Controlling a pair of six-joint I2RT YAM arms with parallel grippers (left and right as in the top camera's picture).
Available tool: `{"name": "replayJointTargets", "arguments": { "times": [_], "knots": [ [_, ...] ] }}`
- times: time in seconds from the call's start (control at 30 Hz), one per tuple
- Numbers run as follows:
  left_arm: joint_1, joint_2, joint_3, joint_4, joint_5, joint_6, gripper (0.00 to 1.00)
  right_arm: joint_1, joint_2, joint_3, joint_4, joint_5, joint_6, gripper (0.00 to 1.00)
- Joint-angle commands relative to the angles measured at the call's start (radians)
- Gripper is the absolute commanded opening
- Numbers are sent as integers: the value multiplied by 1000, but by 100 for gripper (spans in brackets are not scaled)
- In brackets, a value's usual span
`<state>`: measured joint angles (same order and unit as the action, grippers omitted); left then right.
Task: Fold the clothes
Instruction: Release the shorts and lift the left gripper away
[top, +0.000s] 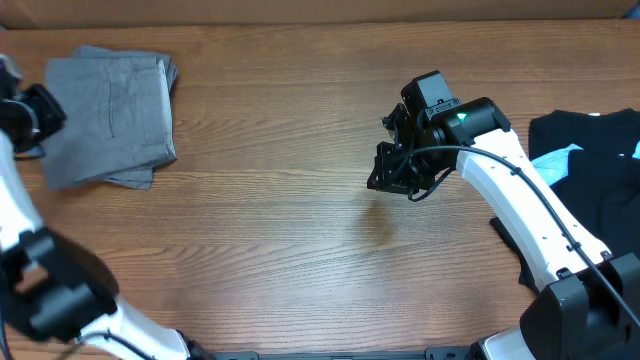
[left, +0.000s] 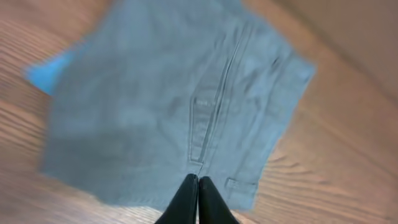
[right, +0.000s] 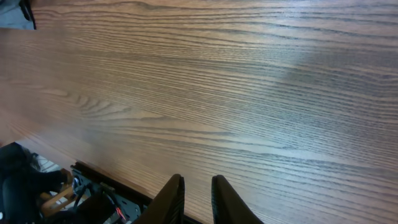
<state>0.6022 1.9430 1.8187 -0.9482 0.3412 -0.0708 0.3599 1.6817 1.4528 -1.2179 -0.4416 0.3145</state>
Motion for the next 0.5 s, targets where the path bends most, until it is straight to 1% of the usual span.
{"name": "replayJointTargets", "arguments": {
  "times": [0.0, 0.1, 0.17, 0.23, 0.33, 0.4, 0.47],
  "knots": [
    [-22, 141, -11, 14, -3, 27, 4, -2, -15, 24, 1, -9, 4, 19],
    [-37, 243, -11, 45, -30, 26, 8, -2, -16, 24, 12, -8, 3, 18],
    [-39, 281, -11, 43, -29, 26, 7, -2, -16, 27, 24, -8, 3, 18],
    [-39, 286, -10, 35, -13, 27, 7, -2, -16, 38, 31, -6, 3, 18],
    [-39, 234, 18, 7, 40, 49, 8, -2, -24, 78, 31, 24, -6, 16],
    [-42, 169, 59, -38, 43, 68, 13, -2, -37, 117, 31, 69, -8, 11],
    [-48, 92, 106, -114, 45, 111, 26, -2, -57, 166, 32, 129, -8, 10]
  ]
}}
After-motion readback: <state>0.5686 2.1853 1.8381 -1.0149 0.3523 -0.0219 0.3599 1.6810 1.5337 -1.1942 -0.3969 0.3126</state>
